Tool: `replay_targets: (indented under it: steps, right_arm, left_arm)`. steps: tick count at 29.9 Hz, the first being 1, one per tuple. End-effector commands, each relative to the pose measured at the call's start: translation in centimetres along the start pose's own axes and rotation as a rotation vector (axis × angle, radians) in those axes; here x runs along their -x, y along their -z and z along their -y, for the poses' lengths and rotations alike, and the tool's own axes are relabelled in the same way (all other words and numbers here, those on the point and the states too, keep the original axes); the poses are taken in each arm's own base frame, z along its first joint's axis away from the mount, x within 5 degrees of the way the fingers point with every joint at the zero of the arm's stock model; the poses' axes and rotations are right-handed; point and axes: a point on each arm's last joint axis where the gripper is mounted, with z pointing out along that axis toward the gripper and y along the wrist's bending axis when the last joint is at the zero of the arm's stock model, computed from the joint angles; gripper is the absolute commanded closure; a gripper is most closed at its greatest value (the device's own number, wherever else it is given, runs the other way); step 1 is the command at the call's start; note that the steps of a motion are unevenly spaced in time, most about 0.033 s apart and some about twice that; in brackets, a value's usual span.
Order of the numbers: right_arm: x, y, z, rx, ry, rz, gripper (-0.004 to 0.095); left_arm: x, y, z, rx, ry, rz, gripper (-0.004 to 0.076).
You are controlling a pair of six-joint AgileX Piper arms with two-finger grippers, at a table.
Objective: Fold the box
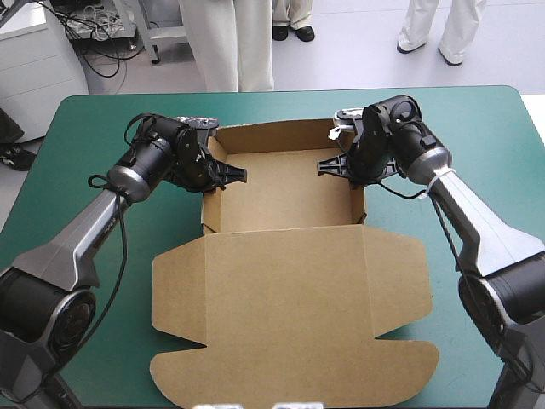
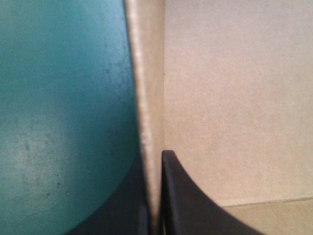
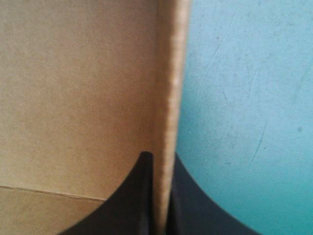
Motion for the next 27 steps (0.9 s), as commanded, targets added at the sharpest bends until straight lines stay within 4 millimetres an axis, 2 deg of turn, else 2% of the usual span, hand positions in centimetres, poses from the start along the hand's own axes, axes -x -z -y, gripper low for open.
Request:
replay_targets:
  steps: [1,5,12,15,19,21,23,25,27]
  right_arm:
    - [0.3,1.9,0.3,0.033,0.010,0.047,0.0926]
    - [0.8,0.5,1.2,0.052,-0.011,0.010,0.0926]
    - [1.1,-0.2,2.2,0.036,-0.016,-0.002,0.0926]
    - [1.2,-0.8,2.4,0.041,-0.011,-0.015,0.0925]
    - [1.3,-1.7,2.4,0.050,-0.008,-0.038,0.0910]
    - [1.3,-1.9,2.2,0.066,0.005,-0.045,0.0852]
    - [1.3,-2.1,2.2,0.069,0.005,-0.049,0.0758]
    - [1.3,-2.1,2.2,0.069,0.005,-0.049,0.0635]
    - [1.3,-2.1,2.2,0.069,0.005,-0.049,0.0483]
  left_arm:
    - [0.4,1.7,0.4,-0.022,-0.017,0.058,0.0756]
    - [0.5,1.1,0.5,-0.021,-0.017,0.047,0.0756]
    - [0.8,0.3,0.7,-0.023,-0.012,0.023,0.0743]
    - [0.8,-0.2,0.9,-0.039,-0.014,0.002,0.0675]
    - [0.7,-0.5,1.0,-0.040,-0.029,-0.022,0.0492]
    - [0.7,-0.5,1.0,-0.039,-0.029,-0.022,0.0373]
    - [0.7,-0.6,1.0,-0.038,-0.029,-0.023,0.0292]
    - [0.7,-0.6,1.0,-0.037,-0.029,-0.026,0.0255]
    - [0.7,-0.6,1.0,-0.037,-0.029,-0.027,0.0252]
